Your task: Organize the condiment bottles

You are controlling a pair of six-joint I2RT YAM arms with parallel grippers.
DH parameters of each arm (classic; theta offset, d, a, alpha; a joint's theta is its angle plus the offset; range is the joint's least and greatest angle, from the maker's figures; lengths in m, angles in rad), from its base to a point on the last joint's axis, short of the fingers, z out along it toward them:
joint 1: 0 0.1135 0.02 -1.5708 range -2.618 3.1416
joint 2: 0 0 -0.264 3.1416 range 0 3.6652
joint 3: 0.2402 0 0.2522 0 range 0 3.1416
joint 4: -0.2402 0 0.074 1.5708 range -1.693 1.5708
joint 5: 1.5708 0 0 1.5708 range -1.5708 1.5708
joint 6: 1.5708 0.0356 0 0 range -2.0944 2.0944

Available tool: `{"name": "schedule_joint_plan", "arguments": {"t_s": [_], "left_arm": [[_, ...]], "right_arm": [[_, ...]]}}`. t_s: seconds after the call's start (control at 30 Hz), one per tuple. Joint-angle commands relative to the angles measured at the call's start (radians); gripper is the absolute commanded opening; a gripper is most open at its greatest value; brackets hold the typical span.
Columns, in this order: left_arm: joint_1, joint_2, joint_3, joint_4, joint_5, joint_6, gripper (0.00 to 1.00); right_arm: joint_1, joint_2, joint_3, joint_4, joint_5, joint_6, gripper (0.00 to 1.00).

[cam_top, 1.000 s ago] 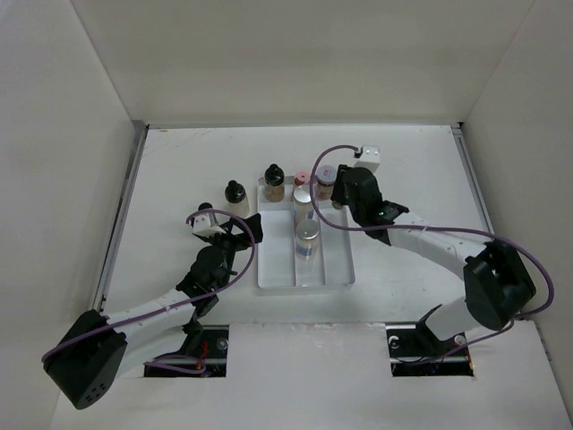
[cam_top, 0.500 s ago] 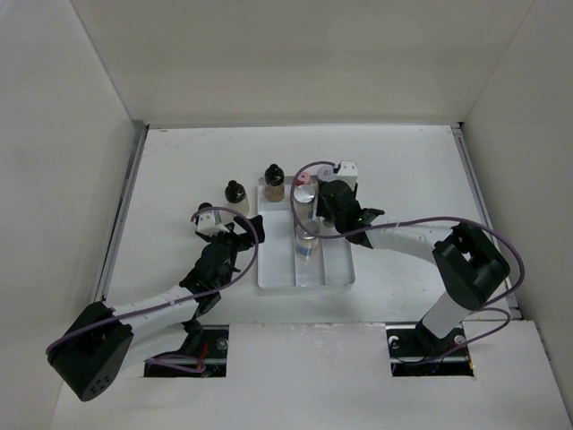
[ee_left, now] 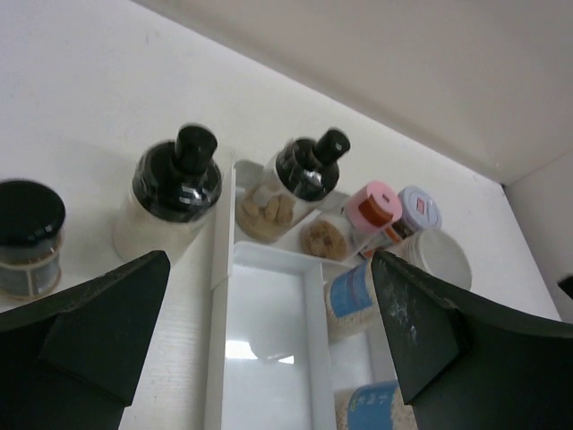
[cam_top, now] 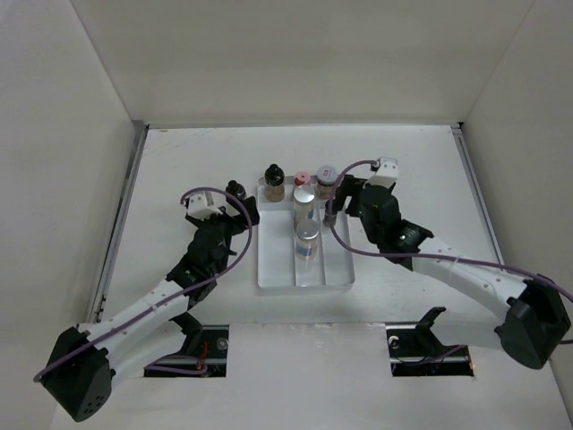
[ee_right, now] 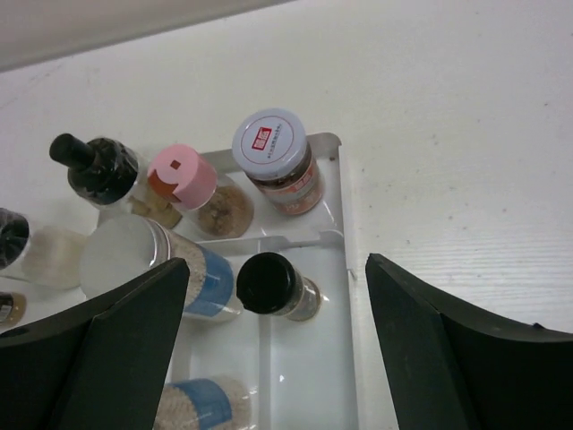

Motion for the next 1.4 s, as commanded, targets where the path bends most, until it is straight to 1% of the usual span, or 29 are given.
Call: {"name": "schedule_joint_plan", "arguments": {"t_s": [0.0, 0.03, 0.07, 0.1, 0.13, 0.17, 0.23, 0.27, 0.33, 0.4, 0.47, 0.57, 0.67, 0.8, 0.93, 1.23, 1.3, 1.37], "left_arm": [[0.046, -0.019, 0.126, -0.157, -0.011, 0.037, 0.99], [0.063, -0.005, 0.152, -0.183, 0.009, 0.049, 0.91], [0.083, 0.011, 0.179, -0.205, 0.021, 0.064, 0.74], [0.106, 0.030, 0.206, -0.229, 0.037, 0.070, 0.62], [0.126, 0.054, 0.235, -0.258, 0.051, 0.075, 0.58], [0.141, 0.091, 0.270, -0.290, 0.069, 0.084, 0.56], [0.164, 0.172, 0.346, -0.353, 0.101, 0.101, 0.58], [0.167, 0.212, 0.378, -0.373, 0.101, 0.113, 0.60], [0.174, 0.286, 0.435, -0.395, 0.115, 0.133, 0.64], [0.174, 0.356, 0.490, -0.418, 0.124, 0.168, 0.65], [0.164, 0.421, 0.534, -0.446, 0.108, 0.207, 0.66], [0.155, 0.469, 0.559, -0.467, 0.049, 0.216, 0.67], [0.138, 0.487, 0.556, -0.466, -0.029, 0.221, 0.68], [0.135, 0.548, 0.574, -0.453, -0.047, 0.247, 0.68], [0.140, 0.620, 0.604, -0.441, -0.043, 0.271, 0.68], [0.151, 0.663, 0.575, -0.369, -0.071, 0.271, 0.68], [0.152, 0.679, 0.572, -0.346, -0.067, 0.273, 0.63], [0.161, 0.691, 0.567, -0.320, -0.060, 0.274, 0.61]], "right_arm": [[-0.020, -0.068, -0.062, 0.011, 0.008, 0.011, 0.79], [-0.030, -0.081, -0.071, 0.015, -0.003, 0.011, 0.71], [-0.036, -0.088, -0.080, 0.025, -0.018, 0.013, 0.63], [-0.044, -0.094, -0.089, 0.040, -0.035, 0.016, 0.57], [-0.048, -0.095, -0.095, 0.054, -0.053, 0.017, 0.55], [-0.050, -0.093, -0.100, 0.066, -0.066, 0.023, 0.55], [-0.045, -0.087, -0.112, 0.091, -0.080, 0.042, 0.57], [-0.042, -0.082, -0.120, 0.101, -0.073, 0.046, 0.62], [-0.030, -0.075, -0.141, 0.129, -0.070, 0.048, 0.67], [-0.022, -0.079, -0.163, 0.146, -0.075, 0.052, 0.69], [-0.022, -0.075, -0.175, 0.158, -0.081, 0.057, 0.69], [-0.022, -0.076, -0.181, 0.161, -0.087, 0.060, 0.72], [-0.022, -0.091, -0.181, 0.161, -0.087, 0.059, 0.78], [-0.018, -0.117, -0.188, 0.160, -0.089, 0.057, 0.84], [-0.018, -0.137, -0.197, 0.161, -0.089, 0.057, 0.86], [-0.018, -0.136, -0.198, 0.161, -0.093, 0.057, 0.86], [-0.018, -0.131, -0.198, 0.161, -0.095, 0.057, 0.86], [-0.018, -0.125, -0.197, 0.161, -0.096, 0.057, 0.86]]}}
